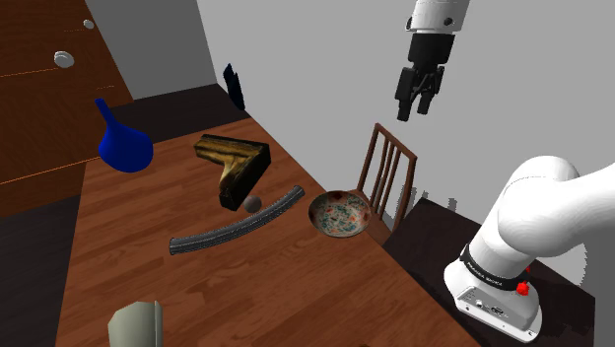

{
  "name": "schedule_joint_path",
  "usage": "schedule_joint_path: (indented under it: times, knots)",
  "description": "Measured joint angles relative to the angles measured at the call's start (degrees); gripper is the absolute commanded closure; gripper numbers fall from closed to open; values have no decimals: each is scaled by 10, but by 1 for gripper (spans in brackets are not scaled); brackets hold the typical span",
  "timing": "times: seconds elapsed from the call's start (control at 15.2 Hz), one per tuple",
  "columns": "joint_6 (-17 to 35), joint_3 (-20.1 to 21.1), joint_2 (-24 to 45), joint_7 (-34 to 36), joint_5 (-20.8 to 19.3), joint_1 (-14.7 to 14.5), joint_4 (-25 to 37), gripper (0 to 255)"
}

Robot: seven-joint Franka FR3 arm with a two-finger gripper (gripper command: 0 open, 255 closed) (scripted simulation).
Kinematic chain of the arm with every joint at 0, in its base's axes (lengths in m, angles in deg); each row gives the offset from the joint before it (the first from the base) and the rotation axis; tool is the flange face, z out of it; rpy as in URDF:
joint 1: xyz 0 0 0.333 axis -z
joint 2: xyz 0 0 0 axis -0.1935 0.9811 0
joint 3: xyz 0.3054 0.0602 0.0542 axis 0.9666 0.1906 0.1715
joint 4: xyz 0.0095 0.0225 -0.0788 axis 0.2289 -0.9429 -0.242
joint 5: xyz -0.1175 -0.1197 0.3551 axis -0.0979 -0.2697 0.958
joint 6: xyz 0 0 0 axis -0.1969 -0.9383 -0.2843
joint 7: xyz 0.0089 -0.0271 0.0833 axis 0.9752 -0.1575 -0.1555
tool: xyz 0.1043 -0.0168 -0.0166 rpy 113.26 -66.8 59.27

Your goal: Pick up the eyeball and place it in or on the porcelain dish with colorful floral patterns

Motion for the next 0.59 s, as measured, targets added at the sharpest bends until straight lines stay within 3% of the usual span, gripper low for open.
schedule_joint_path:
  times: [0.2, 0.59]
  knots:
    - [24, 6, 9, 5, 6, -2, -12, 0]
    - [136, 45, 74, 37, 41, -16, -42, 0]
